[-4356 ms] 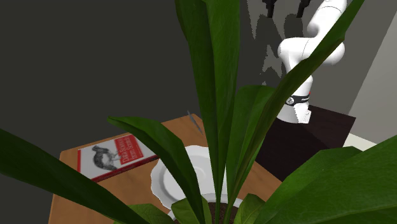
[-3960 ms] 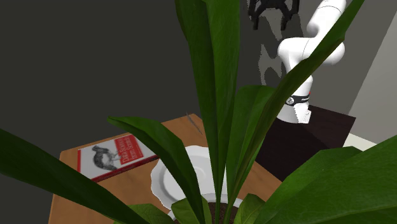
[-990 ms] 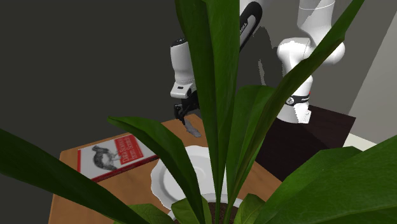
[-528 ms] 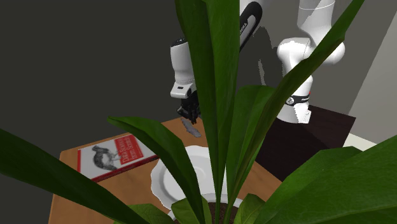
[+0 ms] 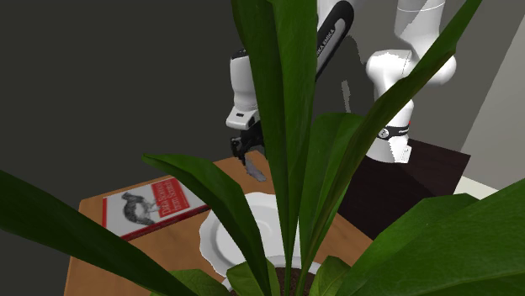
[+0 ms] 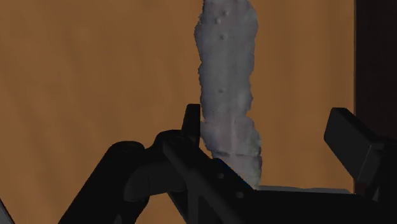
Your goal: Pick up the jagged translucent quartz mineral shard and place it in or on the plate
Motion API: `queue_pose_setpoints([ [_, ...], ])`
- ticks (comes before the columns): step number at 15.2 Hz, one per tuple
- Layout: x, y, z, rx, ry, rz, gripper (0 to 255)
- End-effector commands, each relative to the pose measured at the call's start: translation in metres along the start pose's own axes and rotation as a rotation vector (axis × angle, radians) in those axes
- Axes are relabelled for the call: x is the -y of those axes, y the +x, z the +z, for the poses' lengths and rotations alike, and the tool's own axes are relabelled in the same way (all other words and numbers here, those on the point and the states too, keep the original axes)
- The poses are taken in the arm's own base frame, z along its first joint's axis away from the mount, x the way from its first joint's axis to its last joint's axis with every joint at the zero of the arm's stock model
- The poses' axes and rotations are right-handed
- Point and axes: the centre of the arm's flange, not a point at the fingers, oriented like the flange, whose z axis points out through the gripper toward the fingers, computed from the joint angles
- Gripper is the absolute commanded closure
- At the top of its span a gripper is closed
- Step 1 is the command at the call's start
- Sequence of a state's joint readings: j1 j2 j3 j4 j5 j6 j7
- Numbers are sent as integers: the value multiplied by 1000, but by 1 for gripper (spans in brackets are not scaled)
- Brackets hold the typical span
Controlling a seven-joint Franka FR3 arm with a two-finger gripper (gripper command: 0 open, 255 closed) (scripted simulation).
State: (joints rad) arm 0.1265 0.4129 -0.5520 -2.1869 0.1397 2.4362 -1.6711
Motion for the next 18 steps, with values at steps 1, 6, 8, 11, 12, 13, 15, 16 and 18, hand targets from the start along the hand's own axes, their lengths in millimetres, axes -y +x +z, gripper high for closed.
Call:
queue_pose_setpoints([
  [1, 4, 27, -12, 24, -80, 117, 0],
  [6, 3, 32, 7, 31, -99, 144, 0],
  [8, 2, 32, 17, 31, -99, 144, 0],
  [11, 1, 31, 26, 31, -99, 144, 0],
  [12, 1, 31, 26, 31, -99, 144, 0],
  [13, 1, 31, 26, 31, -99, 144, 0],
  [15, 1, 31, 26, 31, -99, 144, 0],
  [16, 1, 31, 26, 31, -99, 144, 0],
  [18, 1, 31, 26, 31, -99, 144, 255],
])
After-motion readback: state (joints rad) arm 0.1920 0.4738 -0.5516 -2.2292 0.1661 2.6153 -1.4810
